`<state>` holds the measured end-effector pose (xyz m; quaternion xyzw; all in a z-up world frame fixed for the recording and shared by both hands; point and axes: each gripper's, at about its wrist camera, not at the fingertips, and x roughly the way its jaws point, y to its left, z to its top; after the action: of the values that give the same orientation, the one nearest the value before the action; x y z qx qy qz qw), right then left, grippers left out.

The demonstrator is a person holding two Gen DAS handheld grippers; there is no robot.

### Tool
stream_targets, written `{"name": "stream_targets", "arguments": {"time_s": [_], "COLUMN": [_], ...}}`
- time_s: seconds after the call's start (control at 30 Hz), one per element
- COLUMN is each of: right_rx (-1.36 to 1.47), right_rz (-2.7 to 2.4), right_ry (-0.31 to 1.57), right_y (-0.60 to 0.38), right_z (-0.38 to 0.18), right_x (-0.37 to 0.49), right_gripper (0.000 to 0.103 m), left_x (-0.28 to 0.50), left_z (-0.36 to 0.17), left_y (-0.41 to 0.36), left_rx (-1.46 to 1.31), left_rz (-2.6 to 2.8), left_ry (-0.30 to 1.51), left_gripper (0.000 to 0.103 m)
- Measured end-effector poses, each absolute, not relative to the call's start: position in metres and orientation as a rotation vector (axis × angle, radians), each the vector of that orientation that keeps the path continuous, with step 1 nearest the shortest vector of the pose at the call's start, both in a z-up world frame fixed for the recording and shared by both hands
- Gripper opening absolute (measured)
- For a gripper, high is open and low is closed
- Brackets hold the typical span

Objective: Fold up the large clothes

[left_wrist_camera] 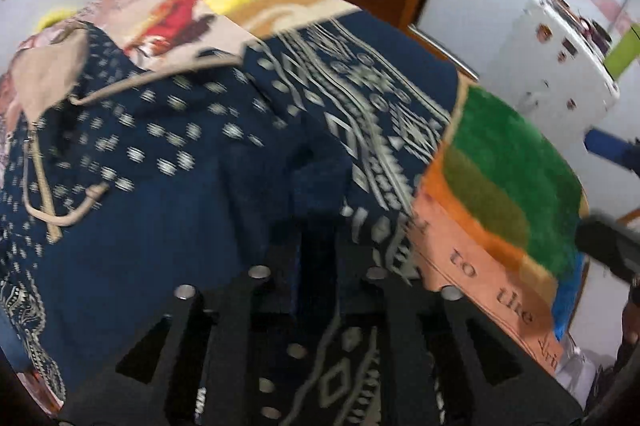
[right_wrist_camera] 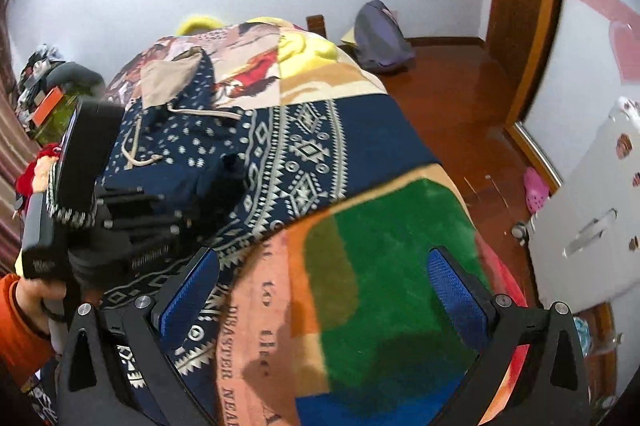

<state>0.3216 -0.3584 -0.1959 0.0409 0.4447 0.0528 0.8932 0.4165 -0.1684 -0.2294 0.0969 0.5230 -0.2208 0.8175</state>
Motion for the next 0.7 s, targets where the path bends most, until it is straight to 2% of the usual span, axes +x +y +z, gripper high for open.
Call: {"name": "stream_targets", "arguments": {"time_s": [0.07, 0.13, 0.3, 0.37, 0.47, 0.7], "right_rx": [0.098, 0.120, 0.193, 0.247, 0.336, 0.528], "right_rz": [0.104, 0.101, 0.106, 0.121, 0.122, 0.104], "right_ry": [0.927, 0.933, 0.957, 0.970, 0.991, 1.065], "right_y": [-0.363, -0.369, -0.385, -0.392, -0.406, -0.436], "right_z": [-0.198, -0.200, -0.204, -0.206, -0.214, -0.249], "right_x": [0.323, 0.327, 0.346, 0.359, 0.381, 0.436], "right_gripper": [0.103, 0.103, 0.103, 0.103, 0.103, 0.101], "left_x": [0.409, 0.400, 0.389, 0.392, 0.404, 0.422], "left_z": [-0.226, -0.212, -0.167, -0.158, -0.161, -0.211], "left_y": [-0.170, -0.165, -0.124, -0.104, -0.066, 0.038], "left_rx": [0.201, 0.176, 0.125, 0.123, 0.141, 0.111], "left_rz": [-0.508, -0.531, -0.491, -0.441, -0.320, -0.027], "left_ry": [1.110, 1.081, 0.962, 0.922, 0.893, 0.992], "left_gripper": [0.044, 0.058, 0.071, 0.082, 0.086, 0.086]}}
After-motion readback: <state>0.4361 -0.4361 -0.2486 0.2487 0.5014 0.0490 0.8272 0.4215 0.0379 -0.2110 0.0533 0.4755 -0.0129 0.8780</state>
